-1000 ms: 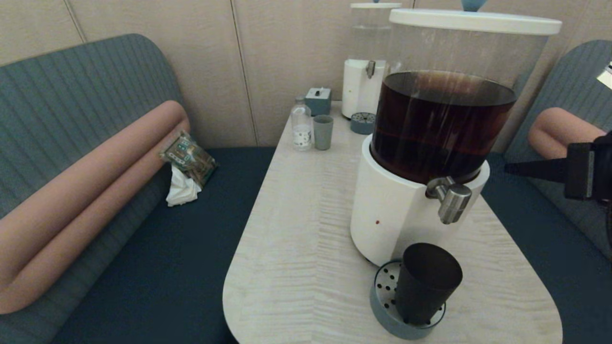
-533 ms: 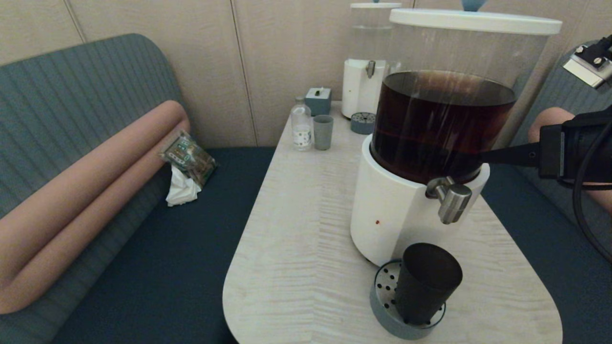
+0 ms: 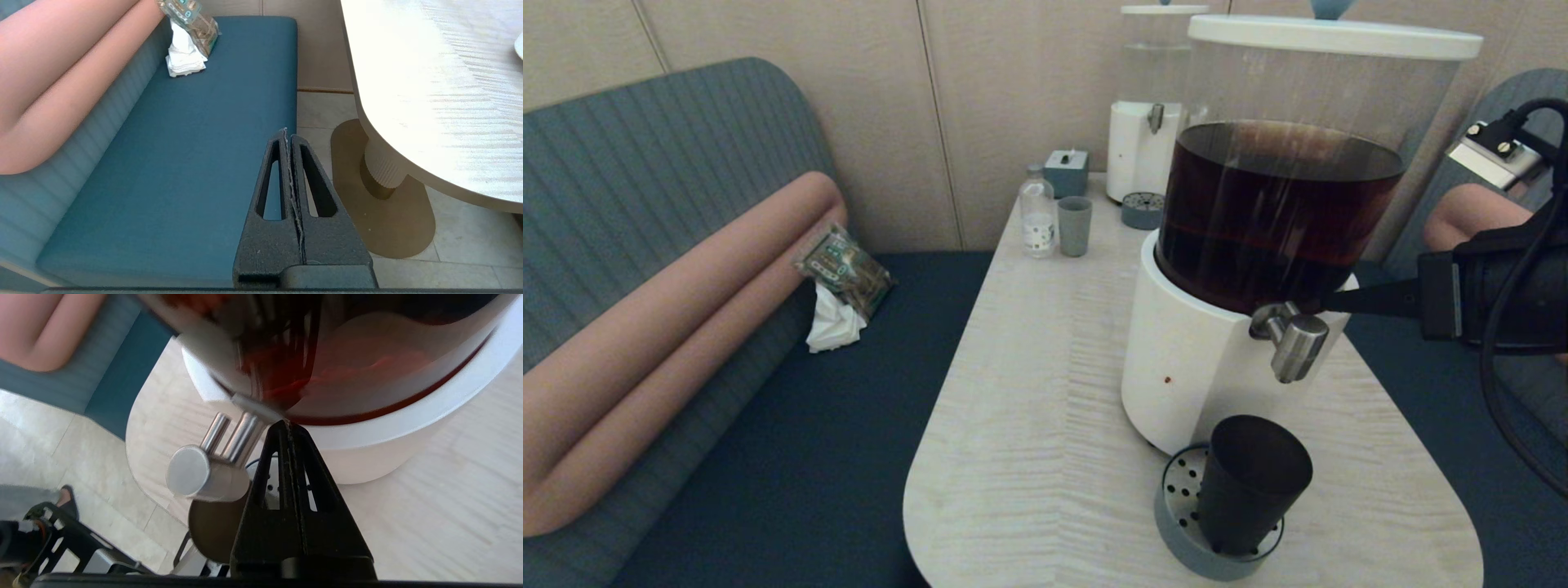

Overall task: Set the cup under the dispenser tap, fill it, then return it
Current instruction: Turn on the faucet

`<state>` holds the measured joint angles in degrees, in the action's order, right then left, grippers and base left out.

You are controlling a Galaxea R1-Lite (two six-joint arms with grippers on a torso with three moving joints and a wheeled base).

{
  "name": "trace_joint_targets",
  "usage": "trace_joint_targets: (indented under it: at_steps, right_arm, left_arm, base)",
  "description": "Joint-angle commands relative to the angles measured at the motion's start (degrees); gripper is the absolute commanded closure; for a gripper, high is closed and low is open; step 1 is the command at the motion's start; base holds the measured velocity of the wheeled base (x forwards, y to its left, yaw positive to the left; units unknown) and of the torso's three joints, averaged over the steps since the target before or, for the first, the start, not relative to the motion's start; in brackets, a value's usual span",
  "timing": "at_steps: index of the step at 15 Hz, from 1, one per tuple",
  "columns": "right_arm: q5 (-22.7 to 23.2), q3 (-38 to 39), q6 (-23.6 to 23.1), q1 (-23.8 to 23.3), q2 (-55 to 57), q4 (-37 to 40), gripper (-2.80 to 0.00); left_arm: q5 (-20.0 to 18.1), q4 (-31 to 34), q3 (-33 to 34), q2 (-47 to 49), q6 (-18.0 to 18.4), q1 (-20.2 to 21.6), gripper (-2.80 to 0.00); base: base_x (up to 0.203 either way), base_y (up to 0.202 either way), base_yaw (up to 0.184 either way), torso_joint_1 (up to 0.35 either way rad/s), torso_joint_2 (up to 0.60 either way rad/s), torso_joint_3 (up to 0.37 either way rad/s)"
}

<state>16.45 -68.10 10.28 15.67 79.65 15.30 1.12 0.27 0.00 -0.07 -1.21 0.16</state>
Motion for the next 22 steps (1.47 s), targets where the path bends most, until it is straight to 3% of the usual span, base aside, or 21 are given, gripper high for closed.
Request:
trace_joint_targets:
  at_steps: [1,6,22]
  right_arm:
    - [0.02,0.93,0.16,1.54,-0.66,0.09,0.00]
    - [-0.35,2.26,0.09,5.25,-1.60,0.09,0.00]
    - [-0.05,2.10,-0.63,6.40,0.95,-4.13,0.00]
  left_arm:
    - [0.02,0.00,0.09,0.07,-0.02,0.02,0.00]
    - [0.02,0.00,0.09,0.07,-0.02,0.02,0.00]
    - [0.02,0.00,0.09,0.07,-0.02,0.02,0.00]
  base:
    - [0.000,0.000,0.000,0.000,0.00,0.000]
    - [0.000,0.000,0.000,0.000,0.00,0.000]
    - [0.000,0.000,0.000,0.000,0.00,0.000]
